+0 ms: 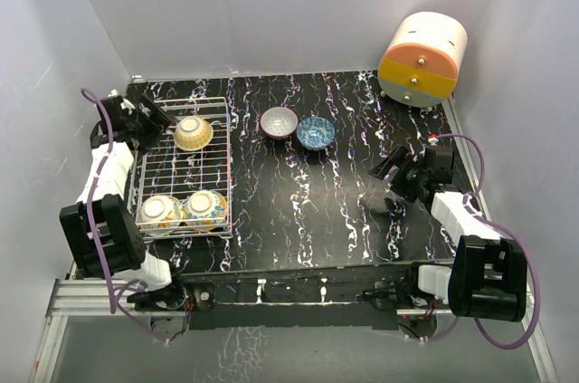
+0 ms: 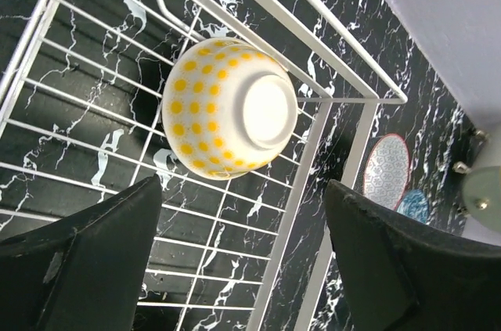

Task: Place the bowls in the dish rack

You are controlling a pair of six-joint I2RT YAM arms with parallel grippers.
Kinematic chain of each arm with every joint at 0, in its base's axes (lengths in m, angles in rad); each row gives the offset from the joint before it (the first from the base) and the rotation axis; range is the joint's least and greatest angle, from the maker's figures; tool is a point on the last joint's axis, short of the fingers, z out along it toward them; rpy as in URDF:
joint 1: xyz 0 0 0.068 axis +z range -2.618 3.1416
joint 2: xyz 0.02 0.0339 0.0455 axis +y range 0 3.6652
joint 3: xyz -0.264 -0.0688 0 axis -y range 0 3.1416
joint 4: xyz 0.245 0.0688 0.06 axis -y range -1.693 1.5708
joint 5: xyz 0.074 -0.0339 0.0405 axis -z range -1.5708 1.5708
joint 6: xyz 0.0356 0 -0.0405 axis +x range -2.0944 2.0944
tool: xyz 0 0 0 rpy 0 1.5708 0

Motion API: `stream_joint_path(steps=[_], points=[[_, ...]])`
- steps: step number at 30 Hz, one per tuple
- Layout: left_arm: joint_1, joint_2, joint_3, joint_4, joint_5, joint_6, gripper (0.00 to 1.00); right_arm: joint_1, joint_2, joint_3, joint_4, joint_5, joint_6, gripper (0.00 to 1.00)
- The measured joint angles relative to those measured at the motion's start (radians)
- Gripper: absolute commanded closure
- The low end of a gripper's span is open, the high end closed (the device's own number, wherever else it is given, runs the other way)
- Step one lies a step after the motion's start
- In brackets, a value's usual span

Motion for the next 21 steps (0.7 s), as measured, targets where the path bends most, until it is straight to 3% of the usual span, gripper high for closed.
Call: stream_joint_path(steps=[5, 13, 21], points=[[-0.075, 0.052, 0.099, -0.072, -0.058, 0.100, 0.13, 0.000, 0.009, 0.000, 0.003, 0.000, 0.000, 0.06], [-0.304, 0.219, 0.314, -0.143, -0.238, 0.291, 0.13, 0.000, 0.047, 0.000, 0.019, -0.007, 0.000, 0.06], [-0.365, 0.331, 0.351, -0.160, -0.447, 0.401, 0.13, 0.000, 0.068, 0.000, 0.039, -0.023, 0.000, 0.06]])
